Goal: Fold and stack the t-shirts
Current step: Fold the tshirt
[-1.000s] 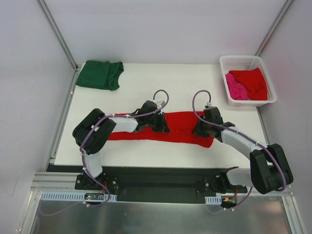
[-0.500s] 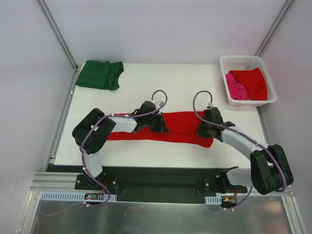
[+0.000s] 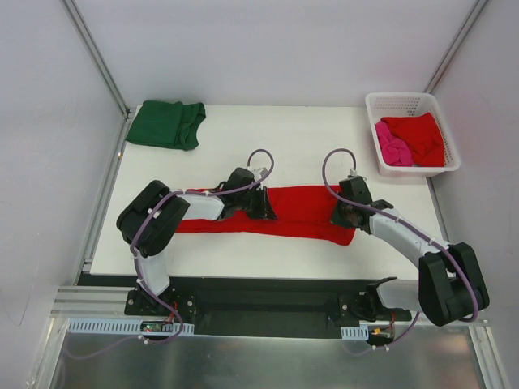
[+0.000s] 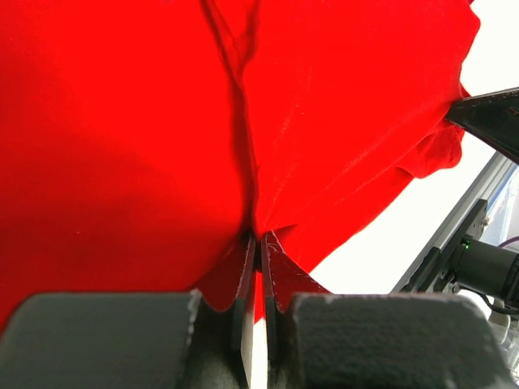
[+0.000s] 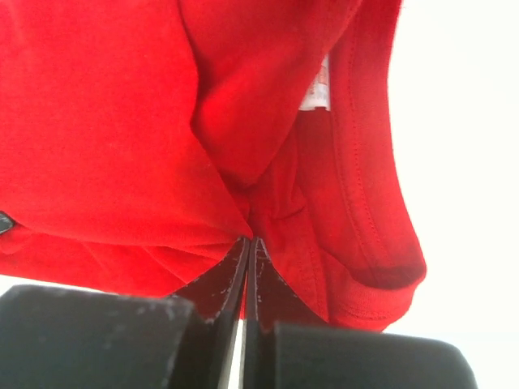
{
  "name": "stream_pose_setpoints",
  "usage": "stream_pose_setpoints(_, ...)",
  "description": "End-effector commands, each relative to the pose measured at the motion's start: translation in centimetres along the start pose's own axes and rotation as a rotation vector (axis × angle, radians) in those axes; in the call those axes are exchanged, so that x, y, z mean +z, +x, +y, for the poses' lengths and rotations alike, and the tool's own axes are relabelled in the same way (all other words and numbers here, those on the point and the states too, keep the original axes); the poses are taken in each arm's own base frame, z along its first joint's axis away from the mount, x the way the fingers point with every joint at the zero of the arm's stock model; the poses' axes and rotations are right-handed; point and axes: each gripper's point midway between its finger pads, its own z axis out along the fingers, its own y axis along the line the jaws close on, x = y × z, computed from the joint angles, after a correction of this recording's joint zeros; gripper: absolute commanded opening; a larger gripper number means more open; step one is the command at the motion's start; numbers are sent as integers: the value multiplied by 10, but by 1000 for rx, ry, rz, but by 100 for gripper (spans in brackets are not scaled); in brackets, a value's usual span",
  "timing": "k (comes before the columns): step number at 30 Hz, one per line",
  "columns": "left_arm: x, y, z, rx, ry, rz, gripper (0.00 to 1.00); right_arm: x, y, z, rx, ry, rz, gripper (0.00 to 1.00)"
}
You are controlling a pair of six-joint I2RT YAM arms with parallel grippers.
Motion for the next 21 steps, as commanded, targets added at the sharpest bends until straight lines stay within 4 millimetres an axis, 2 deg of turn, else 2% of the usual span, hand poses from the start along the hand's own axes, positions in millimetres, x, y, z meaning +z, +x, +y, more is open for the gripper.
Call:
stream_pose_setpoints(1, -10, -7, 1, 33, -3, -30, 0, -11, -20, -13, -5, 72, -63, 1)
stream_pose_setpoints(5, -11, -6, 1, 35, -1, -25, 0, -13, -20, -20, -7, 95, -70, 1)
stream_pose_setpoints(7, -11, -5, -2, 39, 12, -17, 8, -14, -20, -19, -12, 92, -72, 1)
stream_pose_setpoints(8, -12, -4, -3, 41, 17, -15, 17, -14, -21, -19, -15, 91, -73, 2)
stream_pose_setpoints(9, -15, -6, -6, 47, 25, -23, 46, -16, -22, -18, -17, 85, -79, 6)
stream_pose_setpoints(10, -16, -5, -7, 49, 27, -23, 58, -17, -22, -18, -19, 83, -83, 16)
stream_pose_setpoints(12, -24, -8, -14, 64, 37, -39, 79, -20, -23, -19, -22, 80, -92, 27)
stream_pose_setpoints(13, -27, -8, -16, 68, 40, -41, 93, -24, -27, -19, -21, 81, -110, 34)
stream_pose_setpoints(15, -38, -9, -23, 88, 44, -49, 99, -31, -30, -20, -23, 83, -121, 38)
stream_pose_setpoints(20, -62, -10, -35, 129, 51, -79, 99, -51, -38, -16, -38, 55, -159, 42)
stream_pose_setpoints(21, -70, -13, -44, 145, 69, -96, 99, -53, -39, -15, -40, 47, -162, 42)
